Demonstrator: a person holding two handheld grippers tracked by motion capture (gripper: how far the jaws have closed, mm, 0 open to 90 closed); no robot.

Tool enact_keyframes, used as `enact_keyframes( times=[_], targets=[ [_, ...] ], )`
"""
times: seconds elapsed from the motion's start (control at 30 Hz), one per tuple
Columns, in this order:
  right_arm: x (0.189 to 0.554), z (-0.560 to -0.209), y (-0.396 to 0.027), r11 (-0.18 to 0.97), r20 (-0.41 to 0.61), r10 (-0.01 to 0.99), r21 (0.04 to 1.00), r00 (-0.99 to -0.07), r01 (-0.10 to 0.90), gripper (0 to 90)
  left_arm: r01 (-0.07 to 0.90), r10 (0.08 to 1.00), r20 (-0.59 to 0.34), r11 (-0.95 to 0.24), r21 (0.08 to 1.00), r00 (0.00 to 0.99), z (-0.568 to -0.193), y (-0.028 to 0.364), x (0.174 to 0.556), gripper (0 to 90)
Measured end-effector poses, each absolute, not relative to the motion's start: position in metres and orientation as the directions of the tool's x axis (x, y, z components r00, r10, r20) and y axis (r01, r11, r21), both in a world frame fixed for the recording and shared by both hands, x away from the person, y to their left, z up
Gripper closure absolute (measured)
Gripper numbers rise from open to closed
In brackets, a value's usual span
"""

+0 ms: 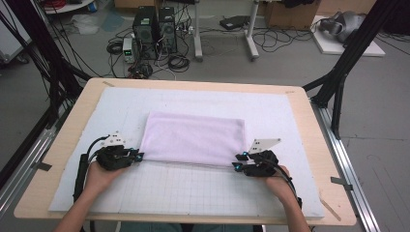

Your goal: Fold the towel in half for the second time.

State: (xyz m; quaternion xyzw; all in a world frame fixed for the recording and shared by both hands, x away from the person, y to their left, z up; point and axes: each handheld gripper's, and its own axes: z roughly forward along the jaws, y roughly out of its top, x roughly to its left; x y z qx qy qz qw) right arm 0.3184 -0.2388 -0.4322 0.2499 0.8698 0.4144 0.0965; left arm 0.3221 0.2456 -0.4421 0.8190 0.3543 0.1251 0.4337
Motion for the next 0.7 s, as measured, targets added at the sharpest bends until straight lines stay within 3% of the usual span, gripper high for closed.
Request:
enact_keyframes(
  times=[0.13, 0.5, 0.7],
  targets=[
    [0.323, -0.424, -0.239, 0.502, 0.040, 0.543, 0.785, -0.839, 0.362, 52.1, 0.450, 0.693, -0.088, -0.360, 0.818, 0.715, -0.437, 0.247, 0.318, 66.5],
    [0.336, -0.406, -0.239, 0.446, 0.063, 0.602, 0.801, -0.796, 0.400, 27.3, 0.422, 0.718, -0.070, -0.324, 0.847, 0.692, -0.425, 0.251, 0.306, 33.1],
    [0.322, -0.405, -0.242, 0.411, 0.067, 0.628, 0.818, -0.775, 0.404, 19.5, 0.410, 0.711, -0.067, -0.324, 0.853, 0.700, -0.422, 0.251, 0.295, 29.1]
  ],
)
